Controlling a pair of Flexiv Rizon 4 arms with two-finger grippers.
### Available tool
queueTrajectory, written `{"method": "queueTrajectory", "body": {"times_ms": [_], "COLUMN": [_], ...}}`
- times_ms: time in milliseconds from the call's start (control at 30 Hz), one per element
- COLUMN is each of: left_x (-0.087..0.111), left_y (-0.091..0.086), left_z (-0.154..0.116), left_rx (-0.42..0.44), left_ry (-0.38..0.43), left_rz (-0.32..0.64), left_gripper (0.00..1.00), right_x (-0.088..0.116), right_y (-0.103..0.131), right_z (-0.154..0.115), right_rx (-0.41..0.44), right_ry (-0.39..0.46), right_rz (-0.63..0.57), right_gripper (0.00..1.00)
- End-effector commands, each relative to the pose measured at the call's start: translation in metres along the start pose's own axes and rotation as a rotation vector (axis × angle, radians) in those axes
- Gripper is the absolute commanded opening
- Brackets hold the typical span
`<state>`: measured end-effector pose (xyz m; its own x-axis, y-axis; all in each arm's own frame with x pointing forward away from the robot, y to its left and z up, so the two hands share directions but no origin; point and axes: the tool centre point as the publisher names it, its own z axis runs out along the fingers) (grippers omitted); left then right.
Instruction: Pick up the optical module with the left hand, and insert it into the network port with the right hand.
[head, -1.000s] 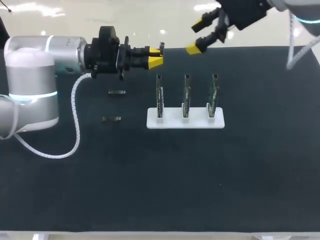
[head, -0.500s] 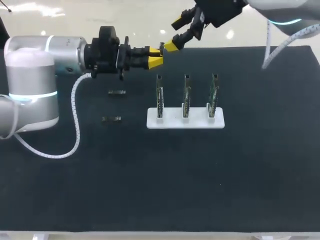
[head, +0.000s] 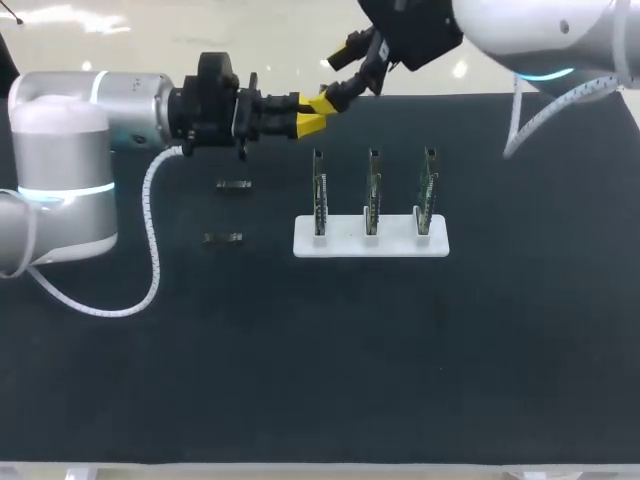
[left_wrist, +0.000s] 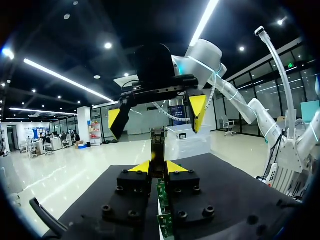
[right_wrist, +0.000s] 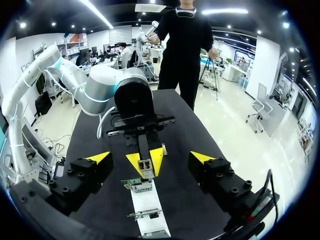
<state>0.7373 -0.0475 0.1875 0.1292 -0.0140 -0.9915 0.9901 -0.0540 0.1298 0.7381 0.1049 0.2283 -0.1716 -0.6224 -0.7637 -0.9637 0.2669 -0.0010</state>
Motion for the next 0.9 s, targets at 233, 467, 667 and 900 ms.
{"method": "queueTrajectory", "body": {"times_ms": [233, 467, 667, 900], "left_x": [0.0005, 0.0005, 0.0005, 0.0005], "left_y": [0.0001, 0.0001, 0.0001, 0.0001], "left_z": [-0.0002, -0.0002, -0.0002, -0.0002], "left_rx": [-0.001, -0.001, -0.001, -0.001], "left_ry": [-0.002, -0.002, -0.002, -0.002], "left_rz": [0.002, 0.002, 0.002, 0.002], "left_gripper": [0.0, 0.0, 0.0, 0.0], "right_x": [0.0026, 0.002, 0.0009, 0.0003], "right_y": [0.0087, 0.0072, 0.0064, 0.0065], "right_z": [0.0021, 0.0022, 0.0033, 0.0051], "right_rx": [0.002, -0.001, -0.008, -0.013], "right_ry": [-0.008, 0.0, 0.0, -0.002], "right_rz": [-0.007, -0.02, -0.027, -0.03], "right_gripper": [0.96, 0.59, 0.46, 0.32]}}
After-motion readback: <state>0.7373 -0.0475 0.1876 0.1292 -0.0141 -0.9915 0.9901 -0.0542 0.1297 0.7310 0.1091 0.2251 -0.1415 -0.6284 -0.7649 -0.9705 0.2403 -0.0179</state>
